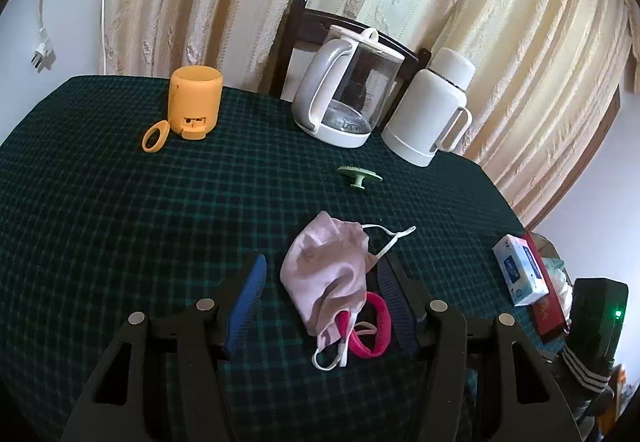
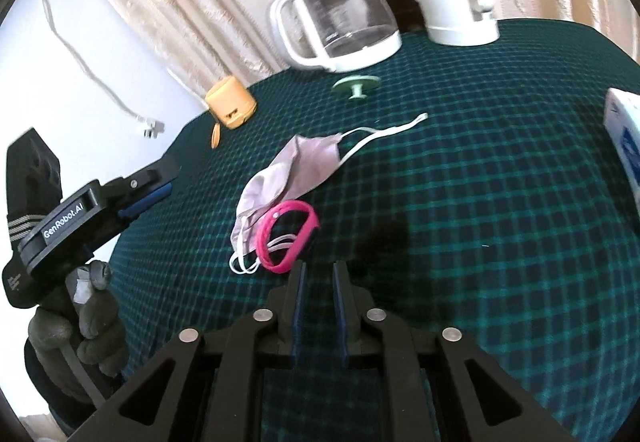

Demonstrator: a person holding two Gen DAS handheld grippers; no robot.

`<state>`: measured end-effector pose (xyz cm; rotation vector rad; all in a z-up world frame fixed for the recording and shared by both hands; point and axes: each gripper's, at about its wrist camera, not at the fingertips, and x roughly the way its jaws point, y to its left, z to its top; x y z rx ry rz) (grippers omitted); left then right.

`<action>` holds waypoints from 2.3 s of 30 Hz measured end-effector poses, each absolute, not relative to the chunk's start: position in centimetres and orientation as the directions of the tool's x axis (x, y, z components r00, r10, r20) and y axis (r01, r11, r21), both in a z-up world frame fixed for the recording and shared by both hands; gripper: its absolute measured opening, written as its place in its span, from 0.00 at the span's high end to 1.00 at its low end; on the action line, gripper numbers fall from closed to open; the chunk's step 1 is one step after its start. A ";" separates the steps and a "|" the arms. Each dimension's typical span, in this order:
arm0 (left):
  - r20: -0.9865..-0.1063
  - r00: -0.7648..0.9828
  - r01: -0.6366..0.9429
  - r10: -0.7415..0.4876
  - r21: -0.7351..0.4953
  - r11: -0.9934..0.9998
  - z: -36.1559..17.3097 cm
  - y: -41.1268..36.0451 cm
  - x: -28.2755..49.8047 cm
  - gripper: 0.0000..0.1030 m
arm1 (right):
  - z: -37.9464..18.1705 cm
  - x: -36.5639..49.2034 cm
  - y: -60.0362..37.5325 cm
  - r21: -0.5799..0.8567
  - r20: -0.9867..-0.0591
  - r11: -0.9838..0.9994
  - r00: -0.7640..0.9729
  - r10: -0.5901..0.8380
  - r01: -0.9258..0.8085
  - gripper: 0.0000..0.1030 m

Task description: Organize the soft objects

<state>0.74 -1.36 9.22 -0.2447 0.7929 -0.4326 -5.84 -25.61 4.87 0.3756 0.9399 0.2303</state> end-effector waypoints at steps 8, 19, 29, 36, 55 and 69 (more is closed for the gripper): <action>-0.636 0.614 0.277 -0.467 -0.380 0.882 8.4 -0.5 1.0 0.42 | 4.2 -3.4 -22.3 0.347 -0.774 0.934 0.538 0.335 -0.083 0.49; -0.639 0.604 0.247 -0.476 -0.419 0.874 7.4 1.5 1.9 0.42 | 2.5 -0.6 -19.3 0.202 -0.821 0.970 0.516 0.242 -0.134 0.46; -0.644 0.596 0.237 -0.481 -0.431 0.871 7.0 2.0 2.4 0.42 | 2.5 -0.3 -18.9 0.164 -0.815 0.977 0.539 0.214 -0.139 0.60; -0.647 0.594 0.237 -0.478 -0.426 0.873 7.1 1.9 2.3 0.42 | 4.3 -2.1 -21.1 0.233 -0.771 0.968 0.590 0.241 -0.091 0.61; -0.660 0.568 0.336 -0.492 -0.359 0.870 8.6 -3.2 1.1 0.42 | 7.7 -7.7 -30.2 0.339 -0.688 0.936 0.704 0.178 0.096 0.61; -0.747 0.425 0.531 -0.511 -0.251 0.809 6.6 -13.9 -2.0 0.42 | 7.2 -10.6 -35.5 0.389 -0.666 0.904 0.732 0.145 0.175 0.61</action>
